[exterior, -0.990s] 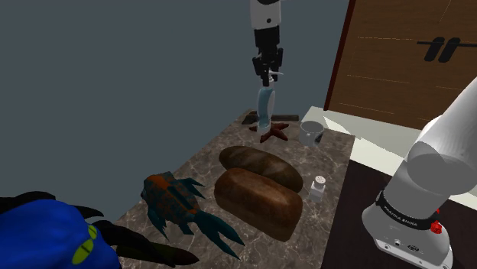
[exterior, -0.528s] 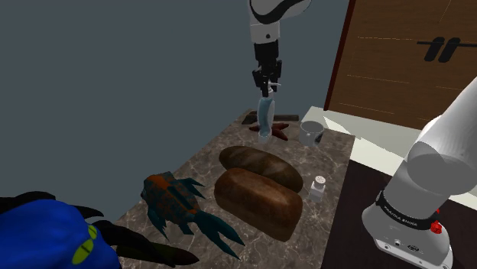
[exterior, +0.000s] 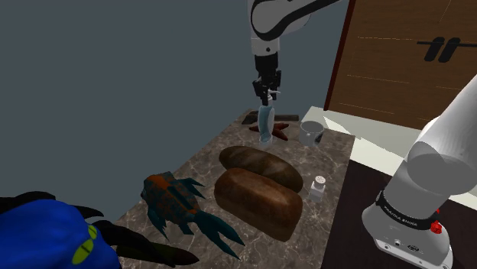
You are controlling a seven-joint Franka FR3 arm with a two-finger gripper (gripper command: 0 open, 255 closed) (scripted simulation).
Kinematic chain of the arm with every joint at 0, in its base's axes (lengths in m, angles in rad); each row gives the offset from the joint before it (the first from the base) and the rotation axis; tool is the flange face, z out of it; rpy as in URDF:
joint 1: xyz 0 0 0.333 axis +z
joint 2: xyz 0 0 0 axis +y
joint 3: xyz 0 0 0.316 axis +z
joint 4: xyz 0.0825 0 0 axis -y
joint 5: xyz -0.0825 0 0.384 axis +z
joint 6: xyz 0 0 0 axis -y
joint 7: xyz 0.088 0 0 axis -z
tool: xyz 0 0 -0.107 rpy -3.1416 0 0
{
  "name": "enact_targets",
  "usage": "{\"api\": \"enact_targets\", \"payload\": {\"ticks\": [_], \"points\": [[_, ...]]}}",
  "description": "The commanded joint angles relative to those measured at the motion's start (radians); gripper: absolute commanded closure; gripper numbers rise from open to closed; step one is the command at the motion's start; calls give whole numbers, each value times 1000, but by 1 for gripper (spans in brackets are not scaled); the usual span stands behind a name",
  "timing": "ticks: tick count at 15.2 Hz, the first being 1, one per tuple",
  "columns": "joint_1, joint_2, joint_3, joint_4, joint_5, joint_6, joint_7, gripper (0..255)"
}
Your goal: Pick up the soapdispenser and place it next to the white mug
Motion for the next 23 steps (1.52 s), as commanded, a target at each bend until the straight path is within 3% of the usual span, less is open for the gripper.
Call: {"api": "enact_targets", "payload": {"ticks": [1, 7, 14, 15, 20, 23], "points": [[2, 10, 3, -29, 1, 29, 3, 255], [3, 32, 3, -81, -1, 104, 6, 255], [3, 32, 3, -81, -2, 104, 6, 255], [3, 32, 3, -81, -2, 104, 6, 0], [3, 32, 3, -81, -2, 104, 6, 0], [3, 19, 3, 7, 0, 2, 5, 0]]}}
